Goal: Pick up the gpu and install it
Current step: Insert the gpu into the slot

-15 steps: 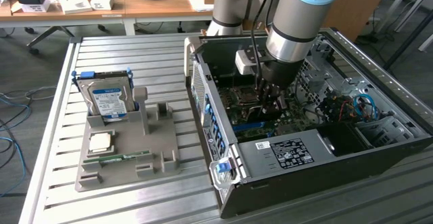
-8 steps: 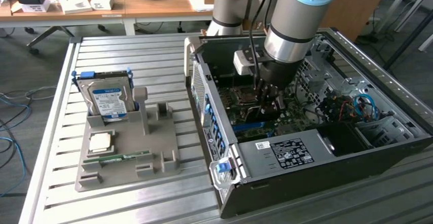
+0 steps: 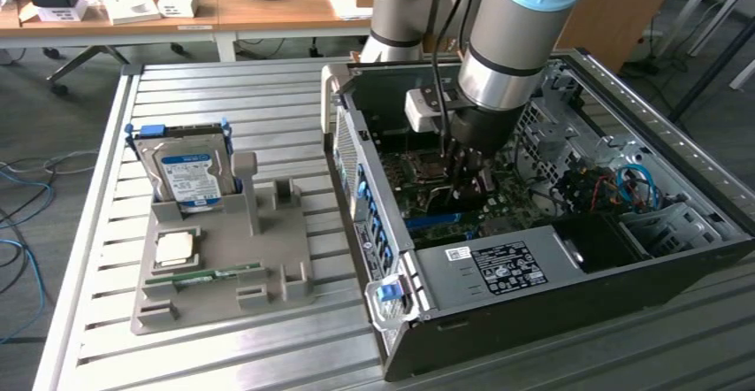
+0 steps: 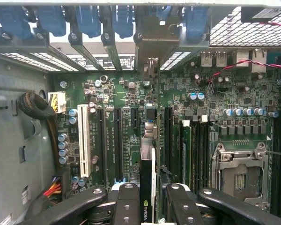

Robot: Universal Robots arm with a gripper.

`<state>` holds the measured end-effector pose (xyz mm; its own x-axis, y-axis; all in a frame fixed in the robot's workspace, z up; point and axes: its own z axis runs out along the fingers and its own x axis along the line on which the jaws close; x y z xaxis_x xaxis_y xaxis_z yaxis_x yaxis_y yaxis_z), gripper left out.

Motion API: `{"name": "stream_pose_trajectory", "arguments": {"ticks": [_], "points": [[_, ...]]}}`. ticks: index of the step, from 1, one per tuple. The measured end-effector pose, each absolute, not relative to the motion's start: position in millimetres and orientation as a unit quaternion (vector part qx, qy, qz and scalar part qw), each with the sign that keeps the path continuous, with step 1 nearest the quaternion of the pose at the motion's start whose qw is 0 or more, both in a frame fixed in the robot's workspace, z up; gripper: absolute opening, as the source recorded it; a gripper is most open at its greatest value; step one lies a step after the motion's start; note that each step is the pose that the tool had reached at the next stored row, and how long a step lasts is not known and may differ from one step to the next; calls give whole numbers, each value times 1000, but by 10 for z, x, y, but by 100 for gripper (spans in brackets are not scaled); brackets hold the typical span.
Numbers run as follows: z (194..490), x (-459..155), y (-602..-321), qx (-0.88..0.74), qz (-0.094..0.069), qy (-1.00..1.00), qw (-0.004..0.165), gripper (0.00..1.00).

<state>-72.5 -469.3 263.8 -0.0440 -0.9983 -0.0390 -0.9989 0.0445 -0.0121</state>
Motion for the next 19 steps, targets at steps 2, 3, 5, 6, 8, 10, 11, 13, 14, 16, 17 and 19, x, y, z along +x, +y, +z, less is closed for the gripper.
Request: {"name": "stream_pose_trajectory", "arguments": {"ticks": [2, 3, 5, 6, 8, 10, 11, 13, 14, 16, 17, 19], "points": [[2638, -725, -4693, -691, 9, 722, 18, 26], [2638, -730, -4692, -691, 9, 723, 18, 26], [2637, -735, -4690, -691, 9, 723, 18, 26], [2637, -736, -4690, -691, 9, 722, 18, 26], [2638, -736, -4690, -691, 9, 722, 18, 26], [2637, -737, -4690, -691, 9, 722, 18, 26], [2633, -738, -4689, -691, 9, 723, 18, 26], [2633, -738, -4689, -691, 9, 723, 18, 26], [2633, -738, -4689, -691, 9, 723, 18, 26], [2633, -738, -4690, -691, 9, 722, 18, 26], [2633, -738, -4690, -691, 9, 722, 18, 26], [2633, -735, -4690, -691, 9, 722, 18, 26]]}}
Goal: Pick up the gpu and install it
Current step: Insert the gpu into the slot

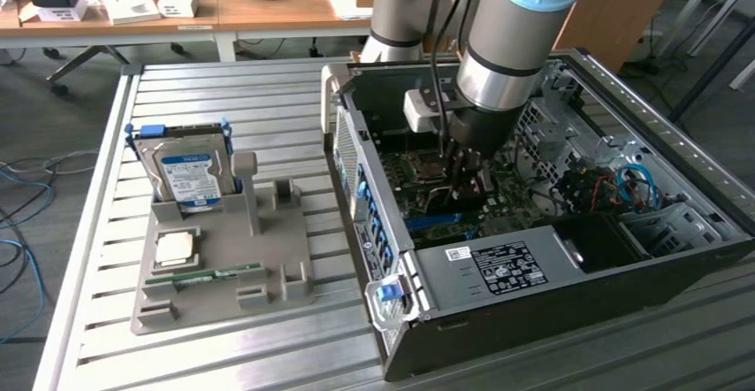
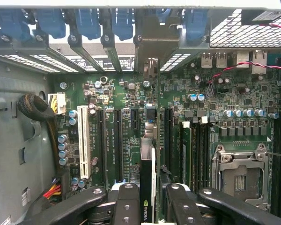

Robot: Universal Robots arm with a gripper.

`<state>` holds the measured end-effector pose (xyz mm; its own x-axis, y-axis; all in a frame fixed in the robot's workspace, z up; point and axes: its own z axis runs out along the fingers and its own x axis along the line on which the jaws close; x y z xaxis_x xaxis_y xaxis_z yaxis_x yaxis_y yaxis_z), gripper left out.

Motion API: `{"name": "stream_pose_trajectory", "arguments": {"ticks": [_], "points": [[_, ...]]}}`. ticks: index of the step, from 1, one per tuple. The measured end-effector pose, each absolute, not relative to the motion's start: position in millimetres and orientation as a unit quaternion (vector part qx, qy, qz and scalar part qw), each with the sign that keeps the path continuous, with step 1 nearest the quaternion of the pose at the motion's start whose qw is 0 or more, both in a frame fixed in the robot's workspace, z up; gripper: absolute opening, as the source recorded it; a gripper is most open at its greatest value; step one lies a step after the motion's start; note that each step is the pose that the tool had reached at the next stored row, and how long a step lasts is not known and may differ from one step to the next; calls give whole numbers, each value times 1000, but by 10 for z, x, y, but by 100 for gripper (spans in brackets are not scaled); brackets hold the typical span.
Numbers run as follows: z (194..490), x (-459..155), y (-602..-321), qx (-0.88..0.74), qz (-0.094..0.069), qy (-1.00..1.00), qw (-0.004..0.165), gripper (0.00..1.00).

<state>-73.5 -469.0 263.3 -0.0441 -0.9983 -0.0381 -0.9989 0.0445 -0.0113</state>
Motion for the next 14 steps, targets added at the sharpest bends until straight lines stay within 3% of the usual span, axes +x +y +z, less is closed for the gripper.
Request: {"name": "stream_pose_trajectory", "arguments": {"ticks": [14], "points": [[2633, -705, -4690, -691, 13, 723, 14, 26]]}}
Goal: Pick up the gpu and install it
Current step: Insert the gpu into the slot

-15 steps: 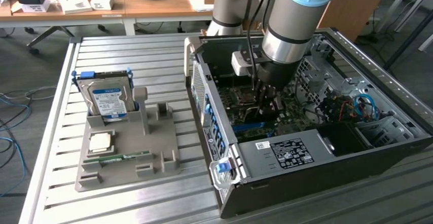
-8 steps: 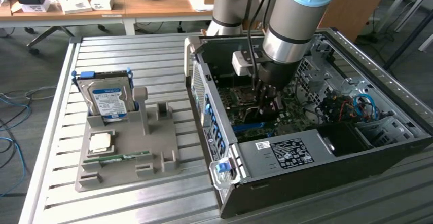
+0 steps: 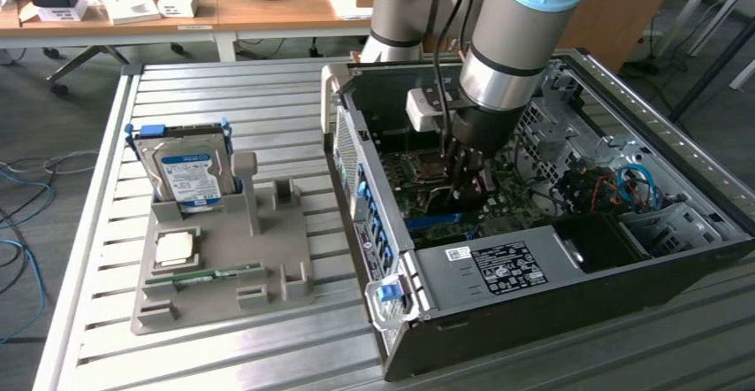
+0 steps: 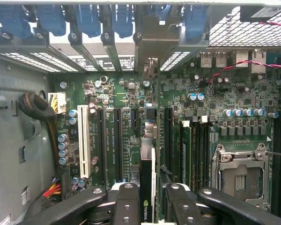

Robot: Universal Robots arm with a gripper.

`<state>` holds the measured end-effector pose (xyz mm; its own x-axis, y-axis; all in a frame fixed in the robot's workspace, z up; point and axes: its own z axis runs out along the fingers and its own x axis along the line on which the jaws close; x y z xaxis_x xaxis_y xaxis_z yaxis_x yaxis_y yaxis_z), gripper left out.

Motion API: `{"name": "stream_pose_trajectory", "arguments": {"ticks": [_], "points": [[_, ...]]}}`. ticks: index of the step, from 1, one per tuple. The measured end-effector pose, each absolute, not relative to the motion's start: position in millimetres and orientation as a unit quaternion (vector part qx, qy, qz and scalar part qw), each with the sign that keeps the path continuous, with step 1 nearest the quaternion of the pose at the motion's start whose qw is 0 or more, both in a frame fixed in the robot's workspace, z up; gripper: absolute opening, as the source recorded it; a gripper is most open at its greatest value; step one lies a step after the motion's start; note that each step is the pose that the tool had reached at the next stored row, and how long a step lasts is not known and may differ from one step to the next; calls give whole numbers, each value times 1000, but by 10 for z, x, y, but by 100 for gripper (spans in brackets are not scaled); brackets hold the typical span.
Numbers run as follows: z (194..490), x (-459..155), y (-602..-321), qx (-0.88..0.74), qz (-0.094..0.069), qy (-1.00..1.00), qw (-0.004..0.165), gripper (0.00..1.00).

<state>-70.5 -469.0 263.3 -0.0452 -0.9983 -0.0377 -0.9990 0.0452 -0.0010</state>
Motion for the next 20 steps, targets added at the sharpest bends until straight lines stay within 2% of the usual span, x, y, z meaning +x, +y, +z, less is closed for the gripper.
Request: {"name": "stream_pose_trajectory", "arguments": {"ticks": [20], "points": [[2591, -711, -4689, -691, 13, 723, 14, 26]]}}
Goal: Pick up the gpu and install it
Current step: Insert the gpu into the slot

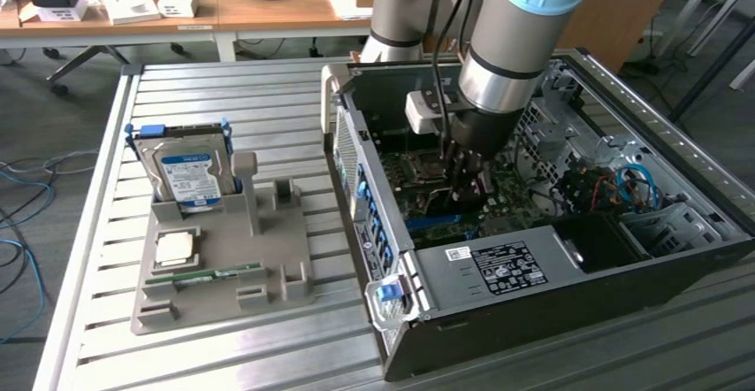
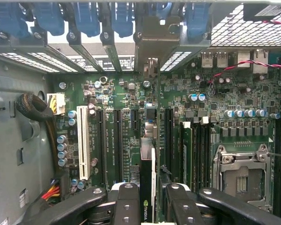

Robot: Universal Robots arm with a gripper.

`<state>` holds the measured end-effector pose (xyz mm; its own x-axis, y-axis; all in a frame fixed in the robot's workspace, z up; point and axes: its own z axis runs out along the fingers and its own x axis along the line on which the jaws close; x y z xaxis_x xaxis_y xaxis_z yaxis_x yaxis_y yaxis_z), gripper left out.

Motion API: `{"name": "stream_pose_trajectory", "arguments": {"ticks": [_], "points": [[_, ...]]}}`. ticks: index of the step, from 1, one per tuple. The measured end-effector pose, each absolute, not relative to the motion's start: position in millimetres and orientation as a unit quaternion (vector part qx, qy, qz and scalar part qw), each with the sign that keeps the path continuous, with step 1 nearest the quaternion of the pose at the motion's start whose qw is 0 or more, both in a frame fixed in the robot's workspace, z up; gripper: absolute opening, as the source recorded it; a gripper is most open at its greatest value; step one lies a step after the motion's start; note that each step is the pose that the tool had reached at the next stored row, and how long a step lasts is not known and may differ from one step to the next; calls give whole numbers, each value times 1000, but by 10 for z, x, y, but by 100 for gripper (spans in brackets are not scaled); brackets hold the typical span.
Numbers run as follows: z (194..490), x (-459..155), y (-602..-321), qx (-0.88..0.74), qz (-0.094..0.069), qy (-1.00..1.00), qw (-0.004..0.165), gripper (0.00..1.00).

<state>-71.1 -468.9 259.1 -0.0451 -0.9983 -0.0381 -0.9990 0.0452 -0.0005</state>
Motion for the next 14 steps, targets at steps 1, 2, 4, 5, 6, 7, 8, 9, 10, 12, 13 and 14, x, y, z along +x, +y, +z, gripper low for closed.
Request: {"name": "stream_pose_trajectory", "arguments": {"ticks": [1, 2, 4, 5, 6, 7, 8, 9, 10, 12, 13, 14], "points": [[2583, -712, -4689, -691, 13, 723, 14, 26], [2577, -713, -4690, -691, 13, 723, 14, 26], [2571, -713, -4690, -691, 13, 723, 14, 26], [2571, -714, -4690, -691, 13, 723, 14, 26], [2571, -713, -4690, -691, 13, 723, 14, 26], [2571, -713, -4690, -691, 13, 723, 14, 26], [2570, -713, -4690, -691, 13, 723, 14, 26], [2570, -714, -4690, -691, 13, 723, 14, 26], [2569, -719, -4689, -691, 13, 723, 14, 26], [2569, -720, -4689, -691, 13, 723, 14, 26], [2569, -720, -4689, -691, 13, 723, 14, 26], [2568, -720, -4689, -691, 13, 723, 14, 26]]}}
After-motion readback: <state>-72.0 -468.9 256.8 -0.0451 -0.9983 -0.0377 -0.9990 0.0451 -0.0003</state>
